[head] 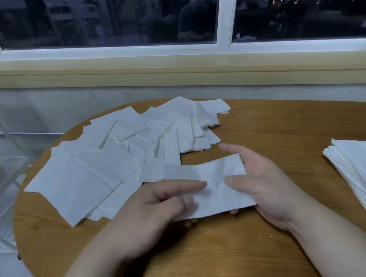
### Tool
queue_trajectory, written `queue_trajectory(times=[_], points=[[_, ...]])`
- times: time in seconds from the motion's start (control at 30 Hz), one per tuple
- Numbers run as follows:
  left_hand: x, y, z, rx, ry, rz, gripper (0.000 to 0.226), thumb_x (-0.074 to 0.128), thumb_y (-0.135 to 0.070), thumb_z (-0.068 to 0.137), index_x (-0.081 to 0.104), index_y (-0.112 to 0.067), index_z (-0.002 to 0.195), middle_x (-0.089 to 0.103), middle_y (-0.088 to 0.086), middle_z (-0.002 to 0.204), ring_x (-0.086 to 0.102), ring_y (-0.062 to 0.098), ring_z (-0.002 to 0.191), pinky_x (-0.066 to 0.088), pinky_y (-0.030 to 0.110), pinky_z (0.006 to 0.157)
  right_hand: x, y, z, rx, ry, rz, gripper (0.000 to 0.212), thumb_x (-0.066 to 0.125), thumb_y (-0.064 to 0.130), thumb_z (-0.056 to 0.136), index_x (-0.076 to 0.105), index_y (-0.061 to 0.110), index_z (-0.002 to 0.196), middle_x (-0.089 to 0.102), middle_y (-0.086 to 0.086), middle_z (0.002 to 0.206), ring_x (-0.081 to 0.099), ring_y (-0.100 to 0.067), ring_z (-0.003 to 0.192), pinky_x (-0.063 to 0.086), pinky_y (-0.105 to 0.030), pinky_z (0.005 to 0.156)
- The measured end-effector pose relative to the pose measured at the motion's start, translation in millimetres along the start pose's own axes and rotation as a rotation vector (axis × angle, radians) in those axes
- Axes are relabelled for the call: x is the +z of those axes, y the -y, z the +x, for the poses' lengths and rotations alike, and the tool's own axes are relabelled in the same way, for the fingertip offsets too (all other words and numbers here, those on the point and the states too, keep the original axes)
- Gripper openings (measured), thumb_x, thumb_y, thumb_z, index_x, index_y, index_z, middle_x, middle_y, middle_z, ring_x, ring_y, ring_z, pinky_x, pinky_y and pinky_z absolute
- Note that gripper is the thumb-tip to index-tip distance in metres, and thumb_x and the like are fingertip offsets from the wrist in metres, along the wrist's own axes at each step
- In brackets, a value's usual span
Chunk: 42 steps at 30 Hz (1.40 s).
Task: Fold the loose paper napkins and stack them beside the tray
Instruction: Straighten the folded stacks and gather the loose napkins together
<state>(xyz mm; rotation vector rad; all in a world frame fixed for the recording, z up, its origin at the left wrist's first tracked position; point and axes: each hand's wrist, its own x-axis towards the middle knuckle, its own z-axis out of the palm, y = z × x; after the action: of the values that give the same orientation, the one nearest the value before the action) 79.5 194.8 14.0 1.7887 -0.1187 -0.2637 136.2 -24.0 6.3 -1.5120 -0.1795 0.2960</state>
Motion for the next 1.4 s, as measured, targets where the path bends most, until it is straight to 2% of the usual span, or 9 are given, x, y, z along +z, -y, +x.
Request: queue_trajectory(times=[0.2, 0.37, 0.5, 0.63, 0.77, 0.9, 1.03, 1.23, 1.4], points=[[-12, 13, -5, -0.055, -0.018, -0.002, 0.033, 0.064, -0.022, 0.082, 0.075, -0.042, 0.105, 0.074, 0.010, 0.076, 0.066, 0.017, 0.070, 0.050, 0.023, 0.073, 3, 3, -5, 0.020, 0.074, -0.021, 0.061, 0.053, -0.013, 0.093, 0.050, 0.031, 0.135, 0.075, -0.012, 0.107, 0.074, -0.029, 0.095, 0.061, -0.033, 0.074], [-31, 15, -21, -0.101, 0.040, 0.073, 0.045, 0.063, -0.005, 0.092, 0.074, -0.046, 0.107, 0.073, 0.011, 0.073, 0.067, 0.018, 0.072, 0.052, 0.027, 0.073, 9, 3, -5, -0.013, -0.060, -0.332, 0.042, 0.061, 0.007, 0.095, 0.057, 0.032, 0.129, 0.074, -0.006, 0.092, 0.066, -0.017, 0.069, 0.052, -0.031, 0.062], [-43, 15, -28, -0.151, 0.124, 0.081, 0.052, 0.058, -0.011, 0.071, 0.075, -0.043, 0.109, 0.072, 0.016, 0.075, 0.069, 0.023, 0.071, 0.056, 0.040, 0.074, 26, 13, 14, -0.007, -0.204, -0.707, 0.007, 0.065, 0.032, 0.093, 0.071, 0.033, 0.094, 0.071, 0.007, 0.080, 0.062, -0.008, 0.066, 0.047, -0.025, 0.061], [-49, 19, -28, -0.145, 0.127, 0.073, 0.047, 0.063, -0.016, 0.072, 0.075, -0.040, 0.110, 0.072, 0.013, 0.079, 0.069, 0.033, 0.071, 0.058, 0.048, 0.078, 61, 15, 47, 0.116, -0.100, -1.067, 0.033, 0.059, 0.058, 0.090, 0.069, 0.027, 0.087, 0.069, 0.009, 0.084, 0.063, -0.010, 0.077, 0.050, -0.032, 0.067], [-48, 22, -29, -0.127, 0.083, 0.045, 0.031, 0.067, -0.026, 0.079, 0.077, -0.038, 0.106, 0.058, -0.004, 0.062, 0.059, 0.014, 0.063, 0.057, 0.033, 0.067, 81, 12, 78, 0.115, -0.138, -1.145, 0.042, 0.059, 0.052, 0.090, 0.066, 0.011, 0.091, 0.069, -0.003, 0.084, 0.065, -0.021, 0.077, 0.048, -0.033, 0.063], [-48, 23, -29, -0.110, 0.047, 0.077, 0.025, 0.065, -0.019, 0.095, 0.076, -0.039, 0.106, 0.056, -0.012, 0.055, 0.061, 0.011, 0.060, 0.060, 0.036, 0.072, 82, 4, 91, 0.111, -0.197, -1.107, 0.024, 0.063, 0.032, 0.089, 0.068, 0.009, 0.084, 0.070, -0.001, 0.086, 0.065, -0.021, 0.077, 0.052, -0.034, 0.066], [-47, 24, -28, -0.118, 0.041, 0.051, 0.027, 0.062, -0.038, 0.083, 0.075, -0.043, 0.107, 0.063, -0.013, 0.063, 0.066, 0.018, 0.065, 0.059, 0.046, 0.080, 75, 5, 90, 0.084, -0.256, -0.939, 0.023, 0.065, 0.022, 0.086, 0.064, 0.001, 0.076, 0.072, -0.014, 0.091, 0.067, -0.032, 0.086, 0.045, -0.032, 0.061], [-41, 22, -25, -0.114, -0.048, -0.064, 0.018, 0.064, -0.027, 0.096, 0.078, -0.034, 0.104, 0.067, -0.023, 0.074, 0.061, 0.005, 0.062, 0.060, 0.033, 0.068, 55, 19, 71, 0.000, -0.413, -0.496, 0.009, 0.064, 0.009, 0.087, 0.067, 0.017, 0.089, 0.072, -0.001, 0.081, 0.074, -0.022, 0.065, 0.062, -0.050, 0.076], [-33, 20, -22, -0.103, -0.089, -0.090, 0.021, 0.061, -0.020, 0.096, 0.079, -0.029, 0.102, 0.062, -0.022, 0.066, 0.060, 0.005, 0.062, 0.058, 0.029, 0.065, 28, 28, 36, -0.131, -0.446, -0.285, 0.015, 0.060, -0.005, 0.093, 0.064, 0.009, 0.091, 0.067, -0.005, 0.072, 0.074, -0.024, 0.065, 0.063, -0.040, 0.063]])
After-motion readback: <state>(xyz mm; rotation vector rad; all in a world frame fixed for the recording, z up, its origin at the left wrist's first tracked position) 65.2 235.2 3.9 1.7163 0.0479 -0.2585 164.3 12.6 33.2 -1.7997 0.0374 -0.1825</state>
